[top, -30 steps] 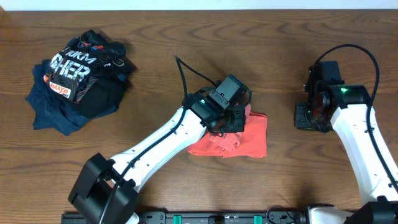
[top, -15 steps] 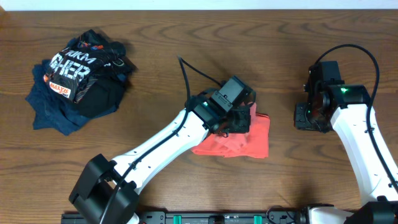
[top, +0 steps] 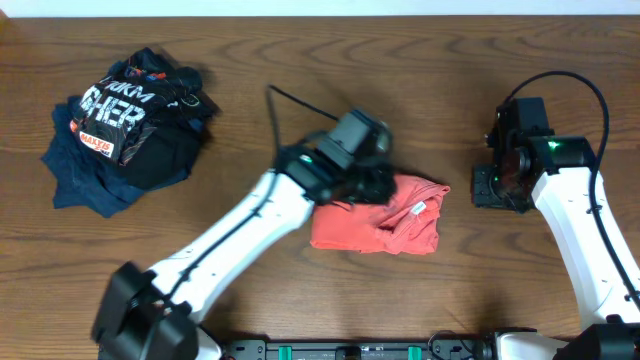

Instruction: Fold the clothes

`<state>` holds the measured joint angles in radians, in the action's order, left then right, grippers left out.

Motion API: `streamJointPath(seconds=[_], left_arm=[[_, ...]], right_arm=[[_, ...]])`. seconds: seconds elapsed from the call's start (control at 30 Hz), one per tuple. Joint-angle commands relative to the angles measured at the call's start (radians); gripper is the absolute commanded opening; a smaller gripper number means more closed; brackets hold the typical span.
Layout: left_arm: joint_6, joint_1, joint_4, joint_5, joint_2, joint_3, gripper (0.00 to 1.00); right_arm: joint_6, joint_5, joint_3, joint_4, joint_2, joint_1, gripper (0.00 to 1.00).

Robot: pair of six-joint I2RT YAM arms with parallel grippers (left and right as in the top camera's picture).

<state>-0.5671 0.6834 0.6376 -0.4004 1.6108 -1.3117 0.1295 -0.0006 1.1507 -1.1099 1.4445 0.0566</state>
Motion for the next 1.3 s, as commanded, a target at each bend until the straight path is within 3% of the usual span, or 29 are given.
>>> streamJointPath(seconds=[0.0,0.07,0.17,0.6,0.83,1.07,1.27], left_arm=[[0.048,-0.098,0.056,0.126,-0.038,-0.022,0.38],[0.048,-0.140,0.080,0.180,-0.029,-0.016,0.38],[0.081,-0.191,0.080,0.185,-0.002,-0.001,0.38],[0.084,-0.234,0.045,0.154,0.220,0.006,0.38],[0.085,-0.228,0.055,0.151,0.296,0.006,0.38],[0.085,-0.227,0.065,0.146,0.301,0.006,0.38],[0.158,-0.228,0.059,0.102,0.287,0.000,0.38]], right_arm=[[-0.240,-0.401,0.005,0.028,0.000,-0.003,0.35],[-0.285,-0.604,0.005,0.055,0.000,-0.002,0.36],[-0.284,-0.727,0.005,0.099,0.002,0.027,0.37],[-0.254,-0.705,0.005,0.094,0.179,0.229,0.41],[-0.237,-0.435,0.005,-0.076,0.276,0.229,0.39],[0.110,0.146,0.005,-0.213,0.285,0.155,0.39],[0.132,0.138,0.005,-0.204,0.283,0.080,0.36]])
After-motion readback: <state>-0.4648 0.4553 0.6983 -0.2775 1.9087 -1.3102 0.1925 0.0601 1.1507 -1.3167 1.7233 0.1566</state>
